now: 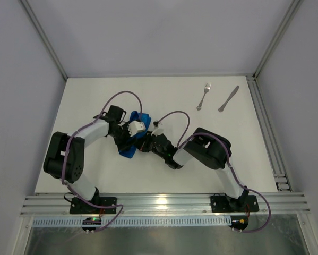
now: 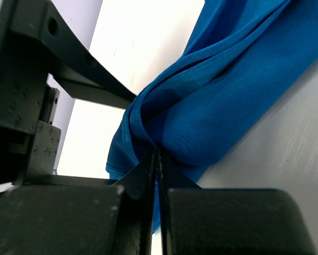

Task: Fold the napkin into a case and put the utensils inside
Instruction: Stuff the top corner of the smaller-rectangle-folded napkin into the folded napkin.

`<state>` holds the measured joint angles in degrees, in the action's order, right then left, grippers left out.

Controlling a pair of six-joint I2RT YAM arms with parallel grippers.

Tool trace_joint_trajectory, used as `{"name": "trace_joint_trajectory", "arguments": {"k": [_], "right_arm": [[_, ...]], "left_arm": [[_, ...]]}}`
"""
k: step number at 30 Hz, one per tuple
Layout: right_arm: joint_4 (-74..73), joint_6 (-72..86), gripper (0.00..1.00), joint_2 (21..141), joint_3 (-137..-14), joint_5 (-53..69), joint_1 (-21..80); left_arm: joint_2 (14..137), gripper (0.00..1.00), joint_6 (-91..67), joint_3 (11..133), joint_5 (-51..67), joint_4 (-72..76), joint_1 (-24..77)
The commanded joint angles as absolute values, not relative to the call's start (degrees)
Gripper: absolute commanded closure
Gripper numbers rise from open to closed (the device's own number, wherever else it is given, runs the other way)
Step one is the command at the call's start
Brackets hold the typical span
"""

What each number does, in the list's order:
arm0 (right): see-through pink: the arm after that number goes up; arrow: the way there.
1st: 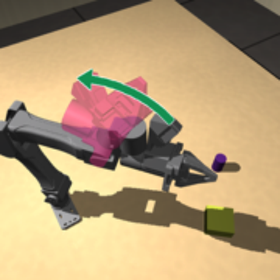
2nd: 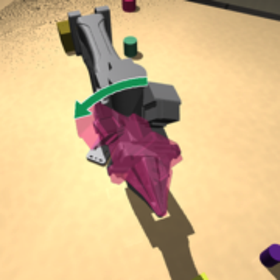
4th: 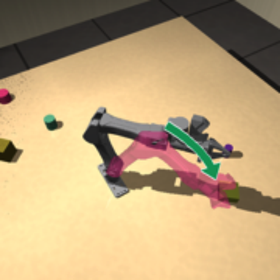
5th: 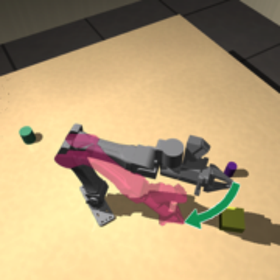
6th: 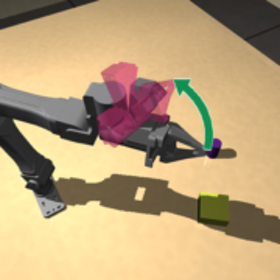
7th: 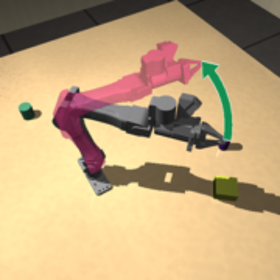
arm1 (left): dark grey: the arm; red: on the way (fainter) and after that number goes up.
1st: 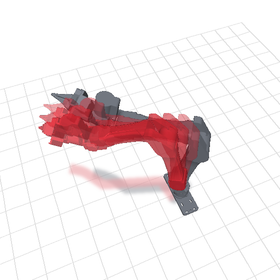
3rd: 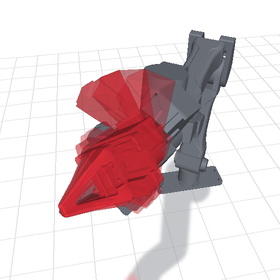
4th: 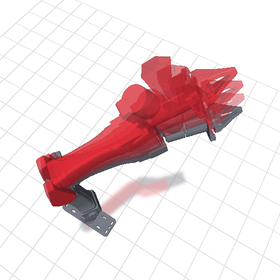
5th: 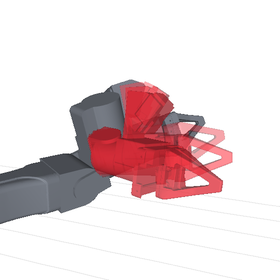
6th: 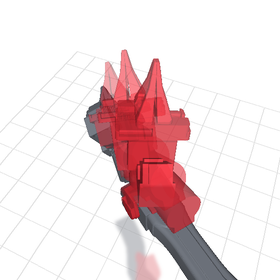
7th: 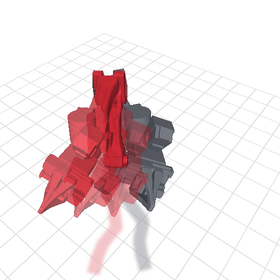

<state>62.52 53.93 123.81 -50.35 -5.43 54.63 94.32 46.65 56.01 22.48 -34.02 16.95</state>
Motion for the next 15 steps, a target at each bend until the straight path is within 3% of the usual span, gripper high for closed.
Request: {"name": "trace_joint_trajectory", "arguments": {"k": [1, 4, 5, 8, 11, 15], "right_arm": [[65.6, 53.2, 0.96, 123.7, -51.7, -6.6, 54.4], [66.0, 53.1, 0.96, 123.6, -51.6, -6.4, 54.4], [66.1, 53.1, 0.96, 123.5, -51.6, -6.2, 54.3], [66.2, 52.8, 0.96, 122.8, -51.2, -6.1, 54.3], [66.6, 52.4, 0.96, 121.6, -50.5, -6.1, 54.1], [66.2, 53.5, 0.82, 119.0, -48.8, -5.5, 53.4]], "left_arm": [[94.8, 0.35, 46.2, 54.6, 20.4, -30.2, 18.2], [95.4, 0.48, 45.9, 54.1, 19.0, -29.4, 18.8], [95.4, 0.62, 45.6, 54.0, 18.8, -29.2, 19.1], [94.0, 0.86, 44.5, 53.4, 18.7, -27.7, 19.1], [92.6, 1.0, 43.9, 53.4, 18.5, -27.4, 19.1], [92.4, 1.0, 43.4, 53.6, 17.5, -27.2, 19.1]]}}
